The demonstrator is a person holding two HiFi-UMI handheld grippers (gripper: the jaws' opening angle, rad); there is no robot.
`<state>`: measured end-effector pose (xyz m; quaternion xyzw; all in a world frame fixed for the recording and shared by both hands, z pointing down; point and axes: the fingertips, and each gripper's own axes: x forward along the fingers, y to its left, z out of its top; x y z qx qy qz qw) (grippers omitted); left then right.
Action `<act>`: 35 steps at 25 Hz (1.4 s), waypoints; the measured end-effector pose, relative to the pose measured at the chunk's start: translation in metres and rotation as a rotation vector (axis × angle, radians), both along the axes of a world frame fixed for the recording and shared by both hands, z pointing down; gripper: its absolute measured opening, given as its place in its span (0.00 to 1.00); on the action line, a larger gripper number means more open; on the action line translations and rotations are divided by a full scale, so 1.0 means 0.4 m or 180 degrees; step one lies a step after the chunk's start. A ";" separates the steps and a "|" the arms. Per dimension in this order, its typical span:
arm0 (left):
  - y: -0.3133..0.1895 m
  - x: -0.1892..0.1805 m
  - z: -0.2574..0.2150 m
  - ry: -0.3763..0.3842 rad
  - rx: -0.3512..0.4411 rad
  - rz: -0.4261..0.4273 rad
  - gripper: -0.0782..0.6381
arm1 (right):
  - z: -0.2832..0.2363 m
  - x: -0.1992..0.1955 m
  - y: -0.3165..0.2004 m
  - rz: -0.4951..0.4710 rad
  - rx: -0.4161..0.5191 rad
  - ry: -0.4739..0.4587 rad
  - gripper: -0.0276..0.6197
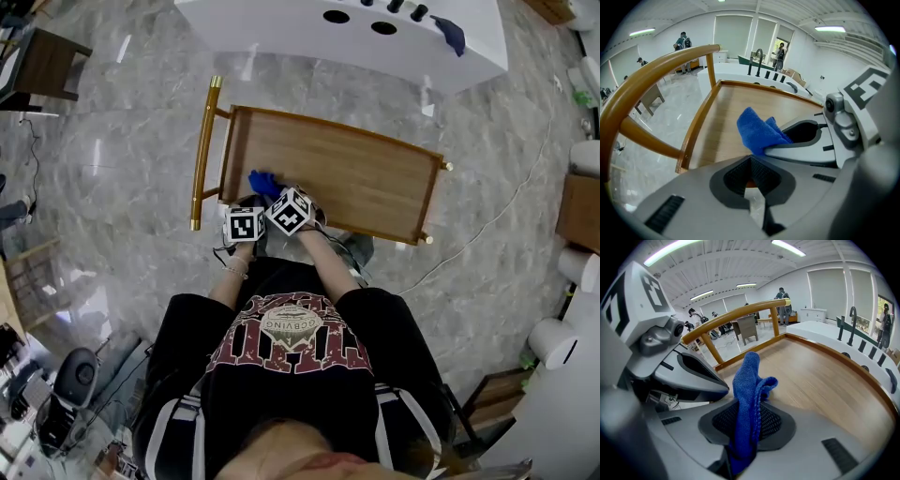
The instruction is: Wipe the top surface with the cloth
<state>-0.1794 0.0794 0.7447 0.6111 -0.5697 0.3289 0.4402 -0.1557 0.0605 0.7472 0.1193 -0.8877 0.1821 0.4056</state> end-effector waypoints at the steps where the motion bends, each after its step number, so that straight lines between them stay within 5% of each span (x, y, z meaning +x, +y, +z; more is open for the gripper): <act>1: -0.001 0.004 0.000 0.0001 -0.0004 0.0019 0.18 | 0.000 0.009 -0.001 0.0027 -0.0009 0.0003 0.19; 35: -0.022 0.249 0.033 0.0117 -0.0186 0.0877 0.18 | -0.001 0.277 -0.032 0.0801 -0.0119 0.0144 0.19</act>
